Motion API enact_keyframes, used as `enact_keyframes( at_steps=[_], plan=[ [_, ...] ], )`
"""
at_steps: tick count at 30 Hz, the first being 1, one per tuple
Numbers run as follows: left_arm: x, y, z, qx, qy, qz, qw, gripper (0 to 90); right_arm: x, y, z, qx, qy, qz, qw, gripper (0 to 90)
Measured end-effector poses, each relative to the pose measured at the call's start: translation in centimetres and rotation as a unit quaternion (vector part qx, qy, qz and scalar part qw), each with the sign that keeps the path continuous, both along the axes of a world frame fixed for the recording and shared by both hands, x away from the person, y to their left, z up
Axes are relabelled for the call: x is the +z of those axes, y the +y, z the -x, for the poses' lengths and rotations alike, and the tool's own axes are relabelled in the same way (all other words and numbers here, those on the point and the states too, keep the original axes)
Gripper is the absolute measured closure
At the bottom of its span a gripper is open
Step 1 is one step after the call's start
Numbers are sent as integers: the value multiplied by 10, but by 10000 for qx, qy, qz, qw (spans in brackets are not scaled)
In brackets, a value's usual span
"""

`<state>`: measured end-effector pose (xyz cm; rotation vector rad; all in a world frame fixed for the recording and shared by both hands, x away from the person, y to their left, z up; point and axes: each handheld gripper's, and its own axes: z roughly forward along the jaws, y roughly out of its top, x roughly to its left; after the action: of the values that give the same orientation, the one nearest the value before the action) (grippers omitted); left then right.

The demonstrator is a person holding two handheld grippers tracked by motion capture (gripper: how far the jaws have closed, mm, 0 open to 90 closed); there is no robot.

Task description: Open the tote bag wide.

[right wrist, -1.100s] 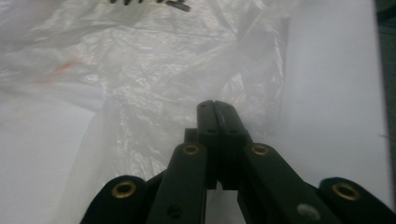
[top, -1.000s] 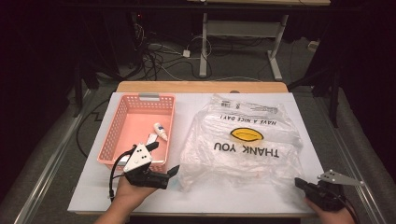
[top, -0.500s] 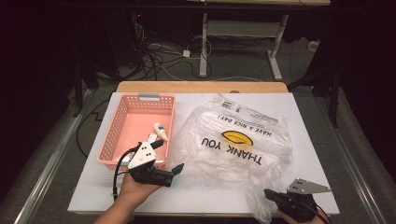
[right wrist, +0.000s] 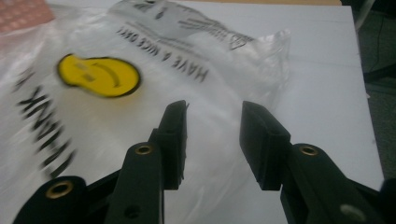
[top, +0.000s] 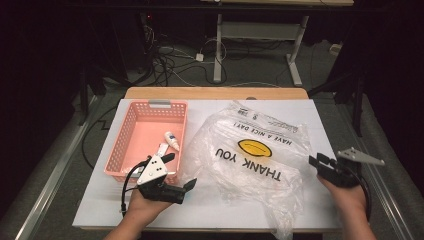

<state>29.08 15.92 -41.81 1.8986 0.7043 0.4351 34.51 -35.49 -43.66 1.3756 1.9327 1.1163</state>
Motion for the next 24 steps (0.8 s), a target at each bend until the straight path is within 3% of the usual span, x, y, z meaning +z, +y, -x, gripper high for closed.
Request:
enact_keyframes(
  at_steps=[2, 4, 9, 12, 16, 17, 21, 23, 24],
  plan=[
    [0, 1, 0, 15, 1, -13, 10000, 0, -3, 1, -25, -50, 71, 140, 9999, 603],
    [0, 2, 0, 26, 15, -40, 10000, 0, -5, 0, -45, -132, 130, 51, 9998, 596],
    [-1, 5, 1, 44, 34, -13, 10000, 0, -9, -4, -96, -374, 286, 108, 9988, 543],
    [-1, 5, 1, 29, 16, -19, 10000, 0, -11, -7, -121, -414, 465, 44, 9981, 401],
    [0, 5, 3, -15, 0, -15, 10000, 0, -16, -7, -137, -396, 594, 142, 9974, 389],
    [0, 5, 4, -4, -11, -11, 10000, 0, -20, -7, -145, -396, 713, 182, 9965, 410],
    [0, 6, 4, 16, 25, -11, 10000, 0, -27, -6, -149, -249, 858, 132, 9959, 573],
    [-1, 5, 4, 15, 33, -42, 10000, 0, -31, -4, -150, -167, 981, 232, 9948, 704],
    [-1, 5, 4, 15, 33, -42, 10000, 0, -32, -3, -150, -176, 936, 263, 9951, 801]
  ],
)
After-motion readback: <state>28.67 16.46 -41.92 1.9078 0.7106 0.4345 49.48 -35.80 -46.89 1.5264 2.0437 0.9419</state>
